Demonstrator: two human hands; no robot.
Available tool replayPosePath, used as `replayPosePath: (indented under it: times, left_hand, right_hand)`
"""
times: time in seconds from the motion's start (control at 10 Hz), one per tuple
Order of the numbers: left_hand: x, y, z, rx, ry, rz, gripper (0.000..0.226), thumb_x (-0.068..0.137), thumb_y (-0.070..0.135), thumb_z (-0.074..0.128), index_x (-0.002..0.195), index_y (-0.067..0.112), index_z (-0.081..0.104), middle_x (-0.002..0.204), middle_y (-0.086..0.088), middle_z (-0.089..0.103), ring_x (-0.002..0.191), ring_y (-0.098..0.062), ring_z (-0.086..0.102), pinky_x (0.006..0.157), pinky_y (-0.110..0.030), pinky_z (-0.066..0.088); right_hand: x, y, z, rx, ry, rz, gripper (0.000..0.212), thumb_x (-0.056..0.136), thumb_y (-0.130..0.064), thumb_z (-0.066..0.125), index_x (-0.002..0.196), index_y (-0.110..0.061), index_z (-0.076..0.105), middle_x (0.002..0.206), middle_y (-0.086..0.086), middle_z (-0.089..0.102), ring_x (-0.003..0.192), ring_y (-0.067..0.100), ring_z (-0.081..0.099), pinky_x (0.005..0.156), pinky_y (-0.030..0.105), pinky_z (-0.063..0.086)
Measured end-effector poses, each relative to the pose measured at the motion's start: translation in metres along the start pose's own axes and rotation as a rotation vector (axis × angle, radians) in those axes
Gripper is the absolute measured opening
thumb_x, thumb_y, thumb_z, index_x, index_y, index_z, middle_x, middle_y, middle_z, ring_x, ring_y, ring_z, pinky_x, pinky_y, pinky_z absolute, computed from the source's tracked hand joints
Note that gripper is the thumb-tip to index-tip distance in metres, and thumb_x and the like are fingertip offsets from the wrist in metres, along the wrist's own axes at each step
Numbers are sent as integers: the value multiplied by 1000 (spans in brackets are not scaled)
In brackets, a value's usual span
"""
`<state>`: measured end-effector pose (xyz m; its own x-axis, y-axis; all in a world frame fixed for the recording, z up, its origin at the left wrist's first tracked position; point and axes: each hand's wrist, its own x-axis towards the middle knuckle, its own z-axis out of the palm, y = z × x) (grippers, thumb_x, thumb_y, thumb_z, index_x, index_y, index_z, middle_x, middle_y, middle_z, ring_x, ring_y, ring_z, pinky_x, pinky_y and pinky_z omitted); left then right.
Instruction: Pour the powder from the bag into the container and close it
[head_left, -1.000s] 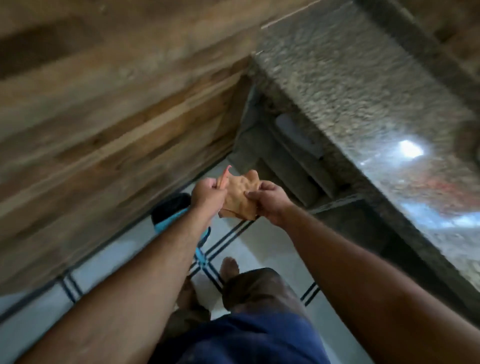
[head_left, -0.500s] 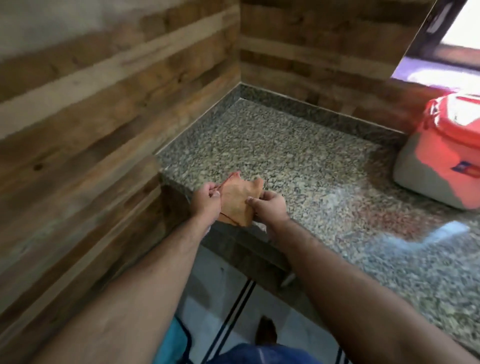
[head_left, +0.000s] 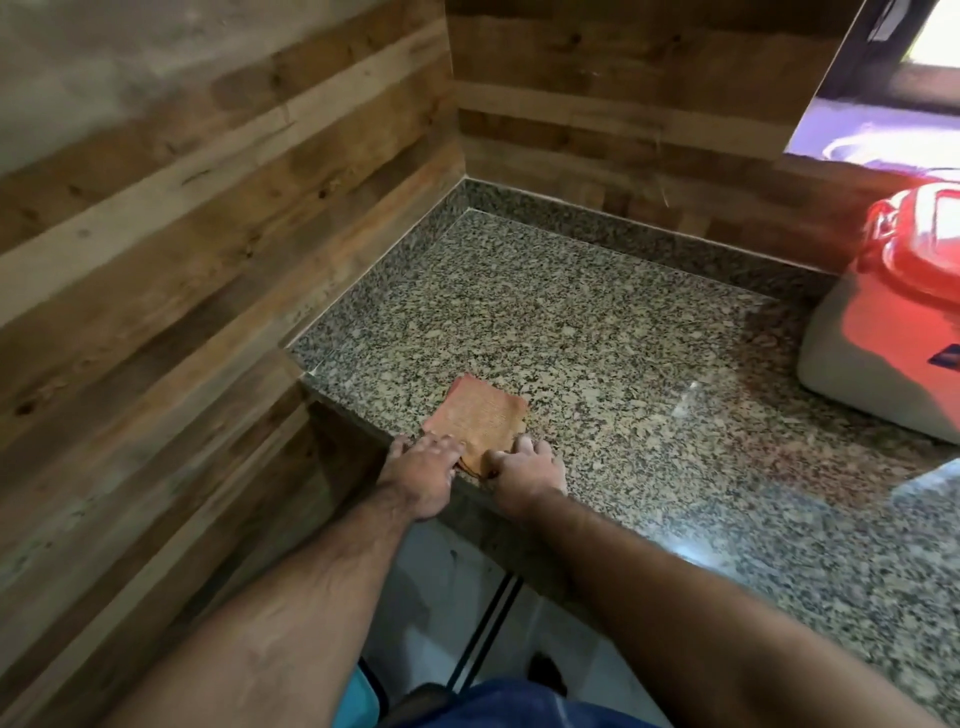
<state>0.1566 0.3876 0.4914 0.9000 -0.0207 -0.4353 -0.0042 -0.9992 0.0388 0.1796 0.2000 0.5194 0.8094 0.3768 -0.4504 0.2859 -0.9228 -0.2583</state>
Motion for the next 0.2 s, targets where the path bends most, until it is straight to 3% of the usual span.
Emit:
replayPosePath:
  times: [0.1, 0.2]
  left_hand:
    - [-3, -4, -13, 38, -87, 0, 61, 115, 31, 32, 173, 34, 14, 182, 8, 11, 169, -17, 7, 131, -64, -4]
    - [-5, 2, -24, 71, -37, 39, 62, 115, 33, 34, 174, 29, 14, 182, 5, 14, 168, -19, 10, 130, -64, -3]
  right_hand:
    - [-11, 10, -6, -57, -3, -31, 59, 99, -47, 67, 154, -40, 48, 147, 8, 49, 140, 32, 42, 118, 53, 38]
    - [-19, 26, -5, -18, 46, 53, 60, 100, -36, 66, 157, -39, 46, 156, 8, 46, 147, 33, 39, 123, 57, 34]
